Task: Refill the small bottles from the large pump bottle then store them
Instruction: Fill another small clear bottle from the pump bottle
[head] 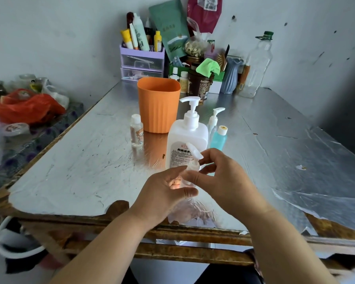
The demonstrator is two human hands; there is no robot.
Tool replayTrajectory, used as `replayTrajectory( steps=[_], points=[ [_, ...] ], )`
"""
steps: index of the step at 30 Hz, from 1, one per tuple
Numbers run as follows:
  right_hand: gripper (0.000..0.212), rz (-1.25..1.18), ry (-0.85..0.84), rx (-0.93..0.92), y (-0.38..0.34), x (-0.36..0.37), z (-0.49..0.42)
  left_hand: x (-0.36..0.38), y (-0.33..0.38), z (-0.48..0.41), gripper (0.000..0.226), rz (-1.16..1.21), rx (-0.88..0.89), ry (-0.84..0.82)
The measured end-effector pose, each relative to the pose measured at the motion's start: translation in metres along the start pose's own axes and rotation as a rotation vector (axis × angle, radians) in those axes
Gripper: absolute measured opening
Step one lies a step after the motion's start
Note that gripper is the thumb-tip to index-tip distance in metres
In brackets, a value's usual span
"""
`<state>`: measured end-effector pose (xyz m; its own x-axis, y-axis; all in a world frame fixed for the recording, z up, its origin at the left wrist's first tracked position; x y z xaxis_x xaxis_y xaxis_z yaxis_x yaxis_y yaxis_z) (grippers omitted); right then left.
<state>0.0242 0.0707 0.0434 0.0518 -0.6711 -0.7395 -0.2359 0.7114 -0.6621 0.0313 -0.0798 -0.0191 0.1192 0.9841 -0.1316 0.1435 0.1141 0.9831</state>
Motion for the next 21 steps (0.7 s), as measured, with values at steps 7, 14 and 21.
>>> replayTrajectory(
  steps=[7,14,21],
  points=[
    [0.019,-0.230,-0.026,0.069,0.009,0.001,-0.001,0.001,0.001,-0.001,0.043,0.045,0.018,0.030],
    [0.018,-0.269,-0.043,0.047,0.009,0.008,-0.002,0.000,0.000,-0.002,0.044,0.093,0.019,0.006],
    [0.020,-0.321,-0.048,0.058,0.012,0.011,-0.002,0.000,0.003,-0.001,0.041,0.101,0.012,0.011]
  ],
)
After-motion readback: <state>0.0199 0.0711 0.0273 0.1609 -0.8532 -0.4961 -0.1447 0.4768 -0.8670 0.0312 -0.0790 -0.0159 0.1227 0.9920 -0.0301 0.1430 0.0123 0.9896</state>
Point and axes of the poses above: each hand's wrist, its own z-axis away from the middle knuckle, its own x-axis out of the palm, y = z × x, the point moved 1 cm from there along -z, towards the middle knuckle, and after that the axes turned 9 degrees about z, right-handed, at the moved point
